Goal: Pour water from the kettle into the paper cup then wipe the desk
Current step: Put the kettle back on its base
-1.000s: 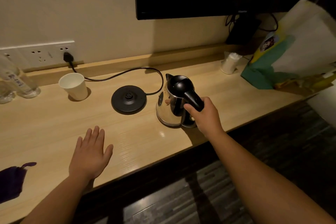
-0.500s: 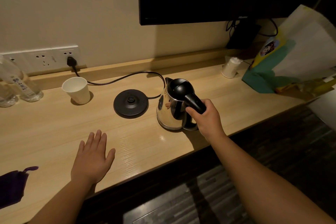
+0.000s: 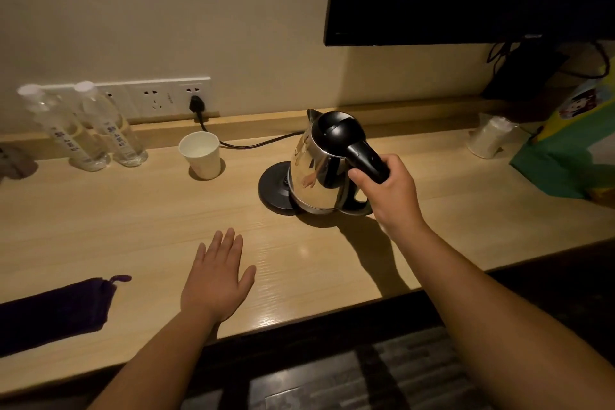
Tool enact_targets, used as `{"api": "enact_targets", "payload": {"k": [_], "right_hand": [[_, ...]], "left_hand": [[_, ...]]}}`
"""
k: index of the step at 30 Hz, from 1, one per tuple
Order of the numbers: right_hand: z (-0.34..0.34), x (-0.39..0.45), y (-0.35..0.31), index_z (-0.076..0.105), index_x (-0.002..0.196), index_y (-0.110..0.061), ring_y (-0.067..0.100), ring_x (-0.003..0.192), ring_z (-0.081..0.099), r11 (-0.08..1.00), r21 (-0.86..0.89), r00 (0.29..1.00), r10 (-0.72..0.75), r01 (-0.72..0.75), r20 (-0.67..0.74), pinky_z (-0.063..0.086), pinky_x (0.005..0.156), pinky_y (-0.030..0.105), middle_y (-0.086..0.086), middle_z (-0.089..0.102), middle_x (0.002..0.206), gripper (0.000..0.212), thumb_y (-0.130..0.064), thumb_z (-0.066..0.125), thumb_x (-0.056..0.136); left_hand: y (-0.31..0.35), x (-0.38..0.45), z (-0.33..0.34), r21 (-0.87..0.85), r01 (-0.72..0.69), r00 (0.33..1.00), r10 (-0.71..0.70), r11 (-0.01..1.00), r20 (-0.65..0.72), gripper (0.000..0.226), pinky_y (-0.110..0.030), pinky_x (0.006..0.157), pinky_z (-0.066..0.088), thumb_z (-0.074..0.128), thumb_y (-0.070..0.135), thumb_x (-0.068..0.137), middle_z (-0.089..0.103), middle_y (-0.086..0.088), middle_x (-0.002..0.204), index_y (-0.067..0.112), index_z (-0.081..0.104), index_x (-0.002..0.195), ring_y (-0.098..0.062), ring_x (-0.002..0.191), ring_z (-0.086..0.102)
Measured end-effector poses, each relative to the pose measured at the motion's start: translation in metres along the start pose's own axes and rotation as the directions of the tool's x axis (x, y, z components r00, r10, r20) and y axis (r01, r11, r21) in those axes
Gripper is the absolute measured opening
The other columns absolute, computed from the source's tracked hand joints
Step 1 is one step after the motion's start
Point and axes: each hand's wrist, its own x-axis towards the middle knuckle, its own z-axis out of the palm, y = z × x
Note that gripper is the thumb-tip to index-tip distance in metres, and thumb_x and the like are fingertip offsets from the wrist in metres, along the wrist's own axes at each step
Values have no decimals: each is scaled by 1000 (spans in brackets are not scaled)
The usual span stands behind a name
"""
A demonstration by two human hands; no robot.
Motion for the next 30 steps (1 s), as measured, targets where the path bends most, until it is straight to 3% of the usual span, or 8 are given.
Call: {"api": "enact_targets", "payload": {"k": [13,30], "right_hand": [[54,32,-14,52,113,-22,5,89,57,999,-19,996,-36,37,79,45,64,17,-12,57,98,36,-32,70,84],[61,39,-6,53,119,-21,15,97,59,993,-108,992,-28,41,121,52,79,30,-4,59,105,42,-33,71,83]], "left_hand": [[-1,1,4,1,6,1000,-6,1000,-4,73,-39,116,-12,13,60,94,-9,1,160,19,1,154,-15,145,-18],[-1,2,5,-11,-1,1000,1,1000,-5,73,-40,117,-11,15,59,95,-8,0,161,18,3,154,-17,146,-17]]}}
